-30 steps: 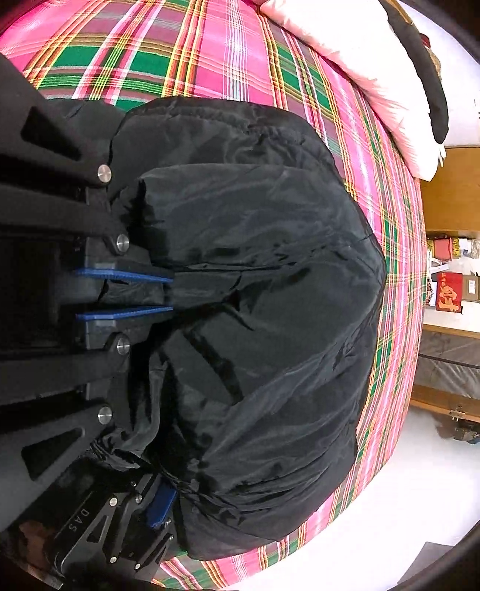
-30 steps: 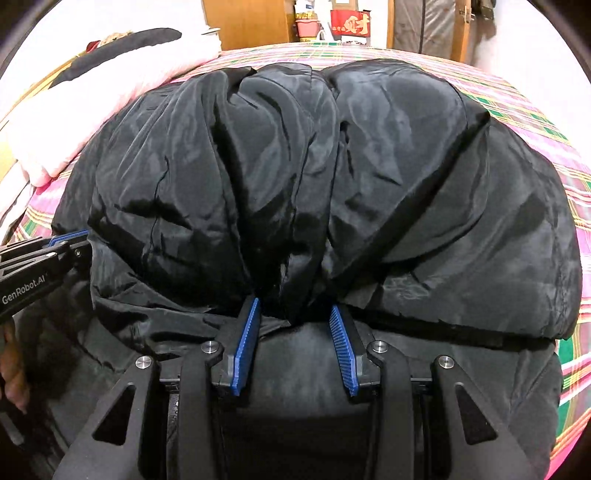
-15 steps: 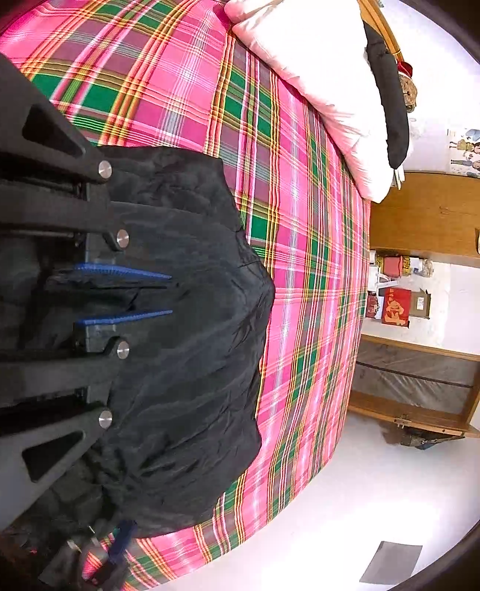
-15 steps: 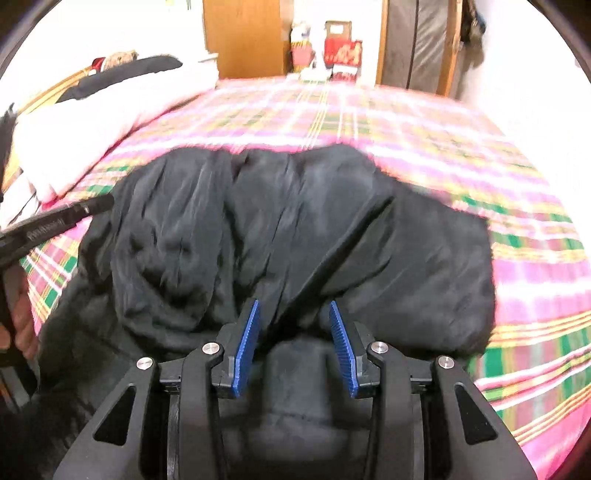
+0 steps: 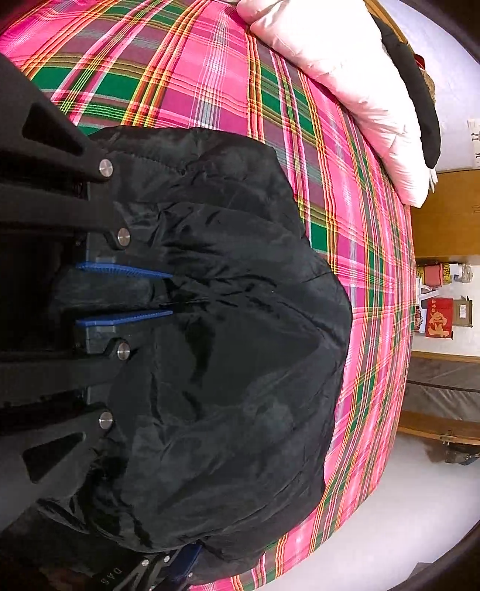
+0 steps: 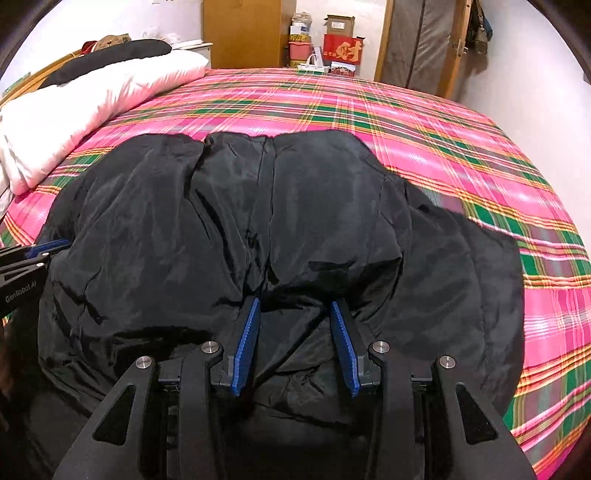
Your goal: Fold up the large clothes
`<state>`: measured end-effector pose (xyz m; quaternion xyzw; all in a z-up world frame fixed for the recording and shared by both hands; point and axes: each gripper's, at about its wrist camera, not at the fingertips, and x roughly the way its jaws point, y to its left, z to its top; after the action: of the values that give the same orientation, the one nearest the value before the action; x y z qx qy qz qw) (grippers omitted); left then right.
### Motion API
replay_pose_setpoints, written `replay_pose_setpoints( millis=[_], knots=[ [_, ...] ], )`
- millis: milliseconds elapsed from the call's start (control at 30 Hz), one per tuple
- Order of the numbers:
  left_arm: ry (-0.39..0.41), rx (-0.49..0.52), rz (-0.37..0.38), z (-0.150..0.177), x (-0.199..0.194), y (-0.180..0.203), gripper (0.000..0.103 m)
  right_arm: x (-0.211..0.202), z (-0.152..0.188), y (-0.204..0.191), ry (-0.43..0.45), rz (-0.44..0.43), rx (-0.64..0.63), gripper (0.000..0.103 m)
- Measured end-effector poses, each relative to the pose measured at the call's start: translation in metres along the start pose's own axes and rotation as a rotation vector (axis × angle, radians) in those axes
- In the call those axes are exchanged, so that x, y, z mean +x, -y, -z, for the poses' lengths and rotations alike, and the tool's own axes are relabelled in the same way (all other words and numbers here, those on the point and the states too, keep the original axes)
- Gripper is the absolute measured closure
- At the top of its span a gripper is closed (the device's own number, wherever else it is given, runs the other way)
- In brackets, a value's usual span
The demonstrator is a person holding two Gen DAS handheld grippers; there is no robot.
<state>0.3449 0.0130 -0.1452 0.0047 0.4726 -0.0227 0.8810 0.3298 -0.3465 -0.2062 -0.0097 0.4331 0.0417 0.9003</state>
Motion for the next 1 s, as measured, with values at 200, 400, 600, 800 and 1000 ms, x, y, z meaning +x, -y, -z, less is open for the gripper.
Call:
replay_pose_setpoints(
  millis=[200,400,600,800,1000],
  knots=[
    [0.027,-0.069,0.041,-0.01,-0.021,-0.005,0.084,-0.025,-0.012,0.004,-0.001,-0.012,0.009,0.063],
    [0.164,0.027,0.185,-0.003,-0.058,0.018,0.084,-0.051,0.001,-0.012,0.022,-0.108,0.04,0.063],
    [0.0,0.087,0.165,0.01,-0.014,0.034,0.081,0.001,0.025,-0.019,-0.11,-0.158,0.07,0.063],
    [-0.014,0.084,0.153,0.0,-0.001,0.038,0.079,0.014,0.025,-0.022,-0.133,-0.139,0.034,0.063],
    [0.061,0.051,0.186,-0.007,-0.039,0.037,0.08,-0.028,0.015,-0.026,-0.083,-0.11,0.025,0.063]
  ],
)
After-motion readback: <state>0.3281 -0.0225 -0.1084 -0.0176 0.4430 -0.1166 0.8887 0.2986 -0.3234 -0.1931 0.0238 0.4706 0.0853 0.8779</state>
